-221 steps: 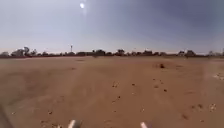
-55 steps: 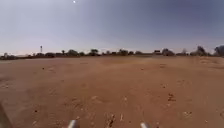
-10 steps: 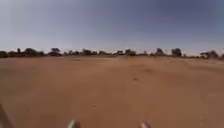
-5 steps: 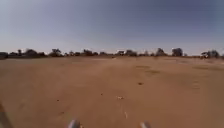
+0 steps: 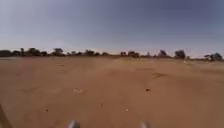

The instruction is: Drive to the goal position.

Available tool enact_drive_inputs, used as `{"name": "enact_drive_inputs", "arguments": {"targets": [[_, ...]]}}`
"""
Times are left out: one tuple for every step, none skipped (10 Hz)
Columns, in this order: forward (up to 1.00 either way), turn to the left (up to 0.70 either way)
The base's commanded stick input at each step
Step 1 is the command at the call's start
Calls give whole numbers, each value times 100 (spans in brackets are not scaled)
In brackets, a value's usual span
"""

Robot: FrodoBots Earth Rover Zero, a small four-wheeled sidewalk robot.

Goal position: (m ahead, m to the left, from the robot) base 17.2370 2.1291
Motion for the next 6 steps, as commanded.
{"name": "enact_drive_inputs", "arguments": {"targets": [[70,0],[70,0],[70,0],[70,0],[70,0],[70,0]]}}
